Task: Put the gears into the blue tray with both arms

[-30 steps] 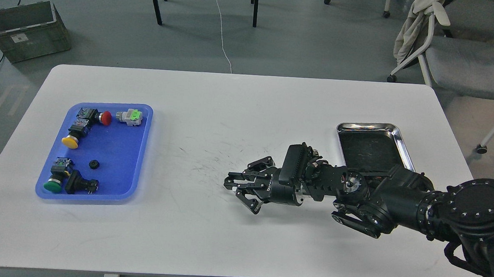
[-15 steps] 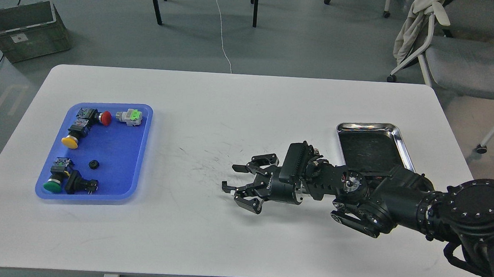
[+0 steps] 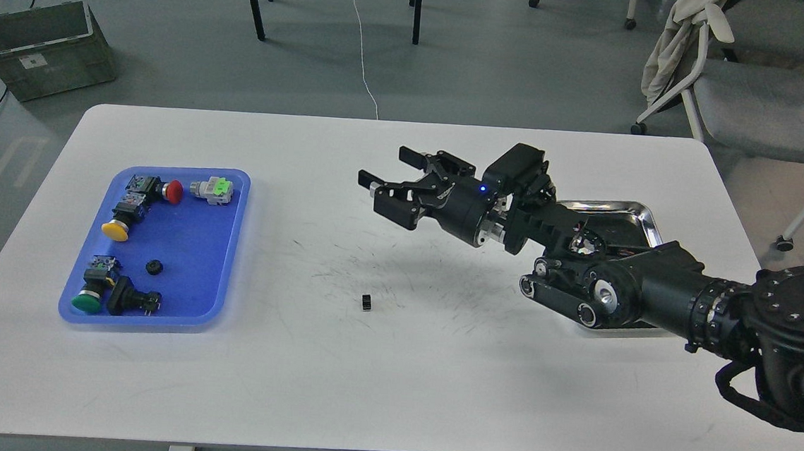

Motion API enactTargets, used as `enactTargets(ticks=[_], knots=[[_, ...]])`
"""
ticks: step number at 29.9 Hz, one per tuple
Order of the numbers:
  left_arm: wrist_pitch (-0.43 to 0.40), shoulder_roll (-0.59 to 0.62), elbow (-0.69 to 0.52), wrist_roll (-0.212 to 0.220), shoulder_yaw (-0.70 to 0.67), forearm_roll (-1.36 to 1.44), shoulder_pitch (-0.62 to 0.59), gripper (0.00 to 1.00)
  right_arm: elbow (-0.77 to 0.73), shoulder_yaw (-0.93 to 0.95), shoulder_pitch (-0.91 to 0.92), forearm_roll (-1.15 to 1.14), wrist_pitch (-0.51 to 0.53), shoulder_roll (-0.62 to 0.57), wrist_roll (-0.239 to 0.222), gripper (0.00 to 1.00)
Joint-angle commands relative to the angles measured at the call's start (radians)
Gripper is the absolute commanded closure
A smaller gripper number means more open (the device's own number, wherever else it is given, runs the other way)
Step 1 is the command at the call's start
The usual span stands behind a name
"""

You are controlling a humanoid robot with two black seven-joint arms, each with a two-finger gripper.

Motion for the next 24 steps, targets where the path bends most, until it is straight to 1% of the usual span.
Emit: enactTargets(ticks=[1,3,6,8,12,16,19,21,24], knots=[[-0.003,-0.001,-0.008,0.000,0.003,0.002,0.002,0.03,-0.016,0.000,0.041,0.179,0.000,-0.088,0.000,0.10],[-0.004,0.000,-0.032,0.000,0.005,0.003,0.008,0.03,-0.017,-0.008,0.063,0.263,0.000,-0.143,0.000,0.10],[0.001,0.005,-0.077,0.000,0.008,0.011,0.014,0.03,-0.016,-0.012,0.077,0.360,0.082,-0.232,0.000,0.07],[0.001,0.011,-0.109,0.000,0.018,0.014,0.017,0.03,-0.014,-0.015,0.077,0.392,0.116,-0.283,-0.013,0.07],[-0.003,0.048,-0.189,0.000,0.070,0.017,0.019,0.03,-0.011,-0.015,0.064,0.440,0.179,-0.381,-0.019,0.06],[-0.003,0.097,-0.322,0.000,0.124,0.023,0.019,0.03,-0.001,-0.011,0.057,0.532,0.278,-0.483,-0.039,0.06],[-0.001,0.146,-0.431,0.000,0.158,0.084,0.019,0.03,-0.001,-0.015,0.034,0.624,0.343,-0.532,-0.042,0.06],[0.001,0.167,-0.506,0.000,0.166,0.145,0.019,0.03,0.001,-0.009,0.006,0.656,0.367,-0.556,-0.044,0.06],[0.004,0.203,-0.577,0.000,0.199,0.265,0.020,0.03,0.001,0.006,-0.034,0.664,0.401,-0.593,-0.044,0.06]])
